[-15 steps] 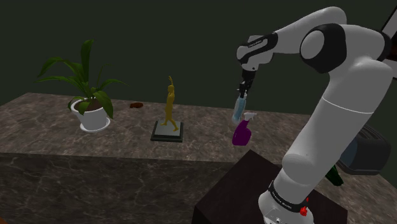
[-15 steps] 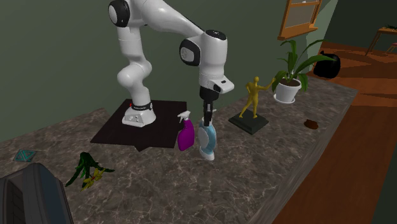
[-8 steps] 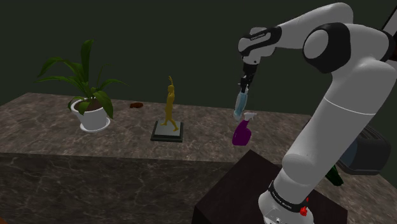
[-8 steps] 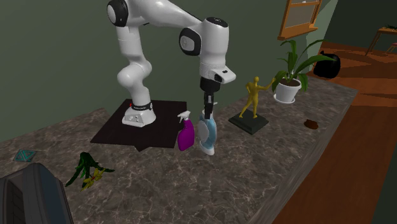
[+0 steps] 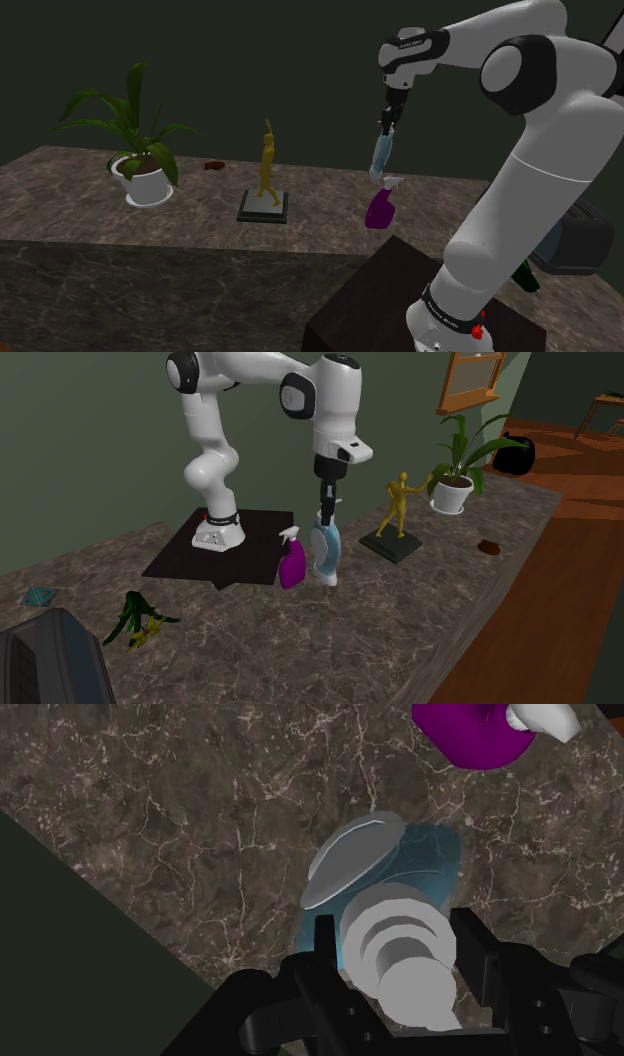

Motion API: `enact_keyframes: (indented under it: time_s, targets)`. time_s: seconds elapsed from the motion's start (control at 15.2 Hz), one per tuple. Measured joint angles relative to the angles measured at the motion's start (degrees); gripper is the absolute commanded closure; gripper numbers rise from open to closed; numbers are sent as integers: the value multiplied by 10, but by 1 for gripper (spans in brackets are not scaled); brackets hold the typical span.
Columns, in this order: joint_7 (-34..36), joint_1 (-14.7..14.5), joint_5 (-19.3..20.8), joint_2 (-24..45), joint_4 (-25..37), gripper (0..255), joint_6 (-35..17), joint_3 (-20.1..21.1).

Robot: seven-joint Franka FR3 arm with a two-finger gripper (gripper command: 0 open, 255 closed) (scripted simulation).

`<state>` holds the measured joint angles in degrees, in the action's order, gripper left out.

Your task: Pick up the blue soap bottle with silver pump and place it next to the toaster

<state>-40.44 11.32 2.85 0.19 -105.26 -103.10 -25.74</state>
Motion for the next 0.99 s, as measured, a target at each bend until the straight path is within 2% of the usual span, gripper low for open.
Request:
enact_keyframes:
  time_s: [0.99]
  targets:
    - [-6,0,-3,6,122,255,116,0]
